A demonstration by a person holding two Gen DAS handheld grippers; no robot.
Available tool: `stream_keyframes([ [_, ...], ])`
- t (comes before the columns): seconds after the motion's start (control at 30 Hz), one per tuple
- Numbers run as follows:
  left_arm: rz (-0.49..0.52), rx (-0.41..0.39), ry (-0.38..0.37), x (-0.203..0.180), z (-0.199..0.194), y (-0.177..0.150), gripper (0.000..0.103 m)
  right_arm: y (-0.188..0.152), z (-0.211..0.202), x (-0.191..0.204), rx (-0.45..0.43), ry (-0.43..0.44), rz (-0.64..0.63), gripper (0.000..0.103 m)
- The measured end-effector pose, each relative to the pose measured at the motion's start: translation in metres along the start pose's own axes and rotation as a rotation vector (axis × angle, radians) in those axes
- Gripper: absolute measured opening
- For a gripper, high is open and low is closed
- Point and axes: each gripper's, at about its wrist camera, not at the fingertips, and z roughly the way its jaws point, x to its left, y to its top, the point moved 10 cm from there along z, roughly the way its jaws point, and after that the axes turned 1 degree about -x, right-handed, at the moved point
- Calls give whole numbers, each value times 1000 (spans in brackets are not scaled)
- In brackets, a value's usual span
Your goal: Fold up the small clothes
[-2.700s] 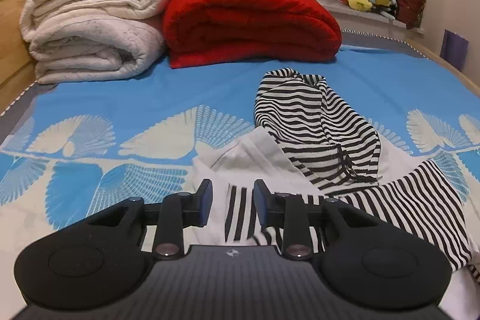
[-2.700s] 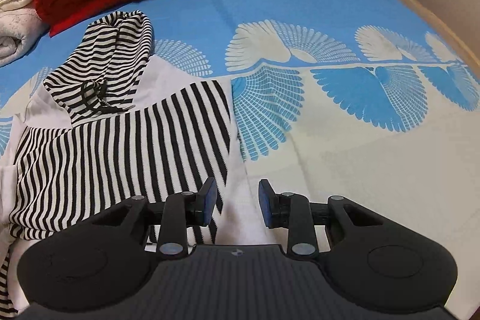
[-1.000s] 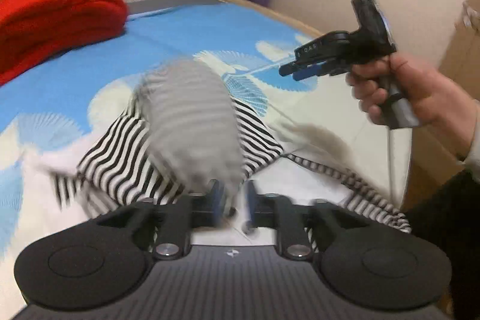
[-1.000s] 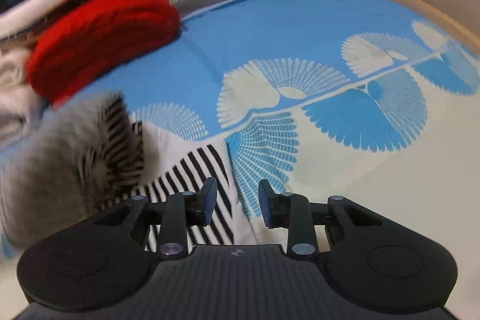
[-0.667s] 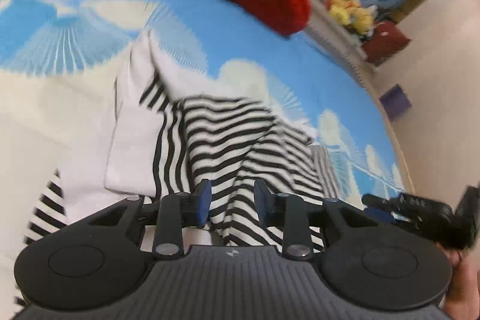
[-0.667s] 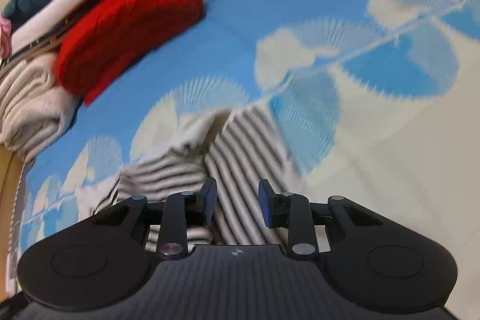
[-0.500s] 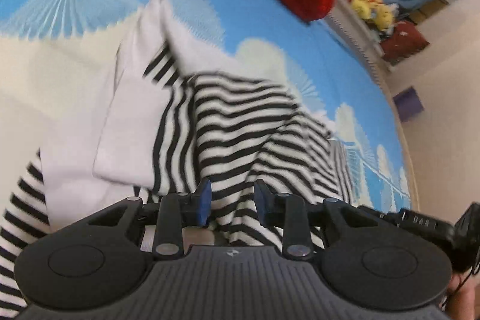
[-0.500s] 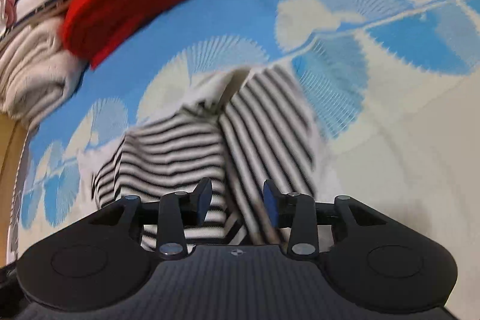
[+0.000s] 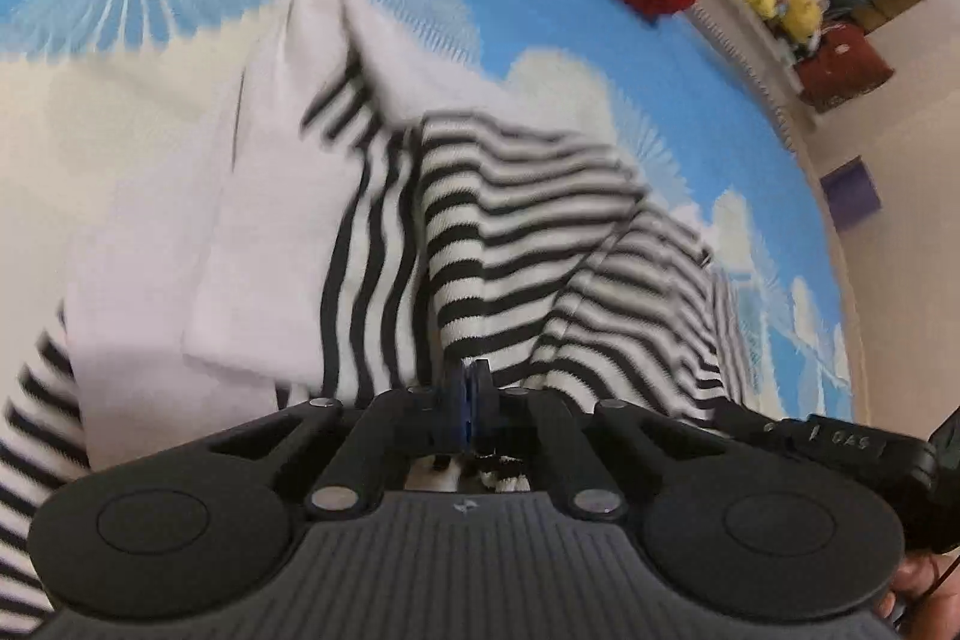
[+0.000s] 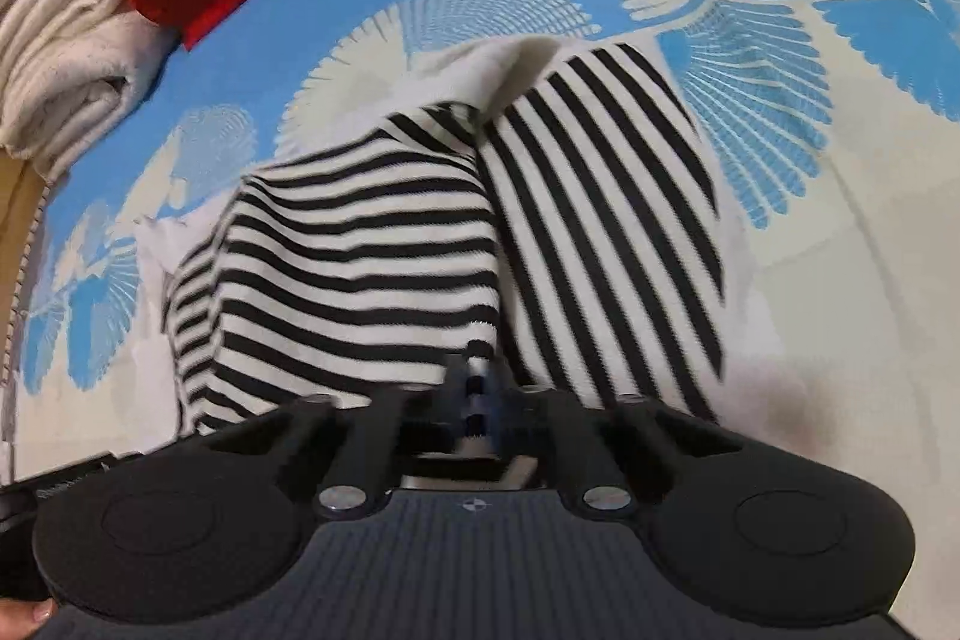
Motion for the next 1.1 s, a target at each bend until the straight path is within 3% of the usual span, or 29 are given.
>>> stream_keyframes([
  [0.13,108,-321,-25,-17,-71,53,0,35,-45,8,-220,164,104,1],
  [0.17,113,-379,-35,-17,-85,62,0,47,-65,8,-307,213,128,0],
  [0.23,90,-422,-36,-7,-100,69,0,57,-87,5,-394,257,157,0],
  [0.3,34,-352,-31,7,-91,62,0,55,-85,-7,-371,216,184,0],
  [0.43,-42,-10,112,49,-38,15,0,12,-28,-48,-53,8,262,1],
  [0.5,-122,53,114,64,-29,4,3,-6,-12,-58,41,-33,298,1],
  [0.53,-143,56,108,66,-29,4,5,-8,-11,-58,49,-40,293,3],
  [0.6,-147,13,86,64,-33,13,25,-2,-16,-54,17,-60,262,7],
  [0.67,-155,-33,57,60,-35,22,35,7,-23,-49,-31,-50,241,12],
  [0.73,-156,-38,38,54,-29,24,35,10,-24,-45,-53,-36,230,34],
  [0.77,-158,-35,40,53,-25,22,35,11,-23,-44,-55,-32,228,36],
  [0.83,-152,-24,53,51,-18,20,33,8,-17,-45,-35,-31,230,36],
  [0.9,-134,-47,55,48,-20,24,1,5,-9,-45,-10,-15,241,32],
  [0.93,-109,-99,57,45,-28,31,1,4,-7,-43,-3,-2,242,11],
  [0.97,-69,-166,46,37,-40,41,1,5,-8,-40,-10,12,251,1],
  [1.03,49,-294,33,14,-66,57,1,16,-25,-27,-99,94,285,1],
  [1.1,86,-296,90,14,-67,55,1,28,-44,-8,-190,159,249,1],
])
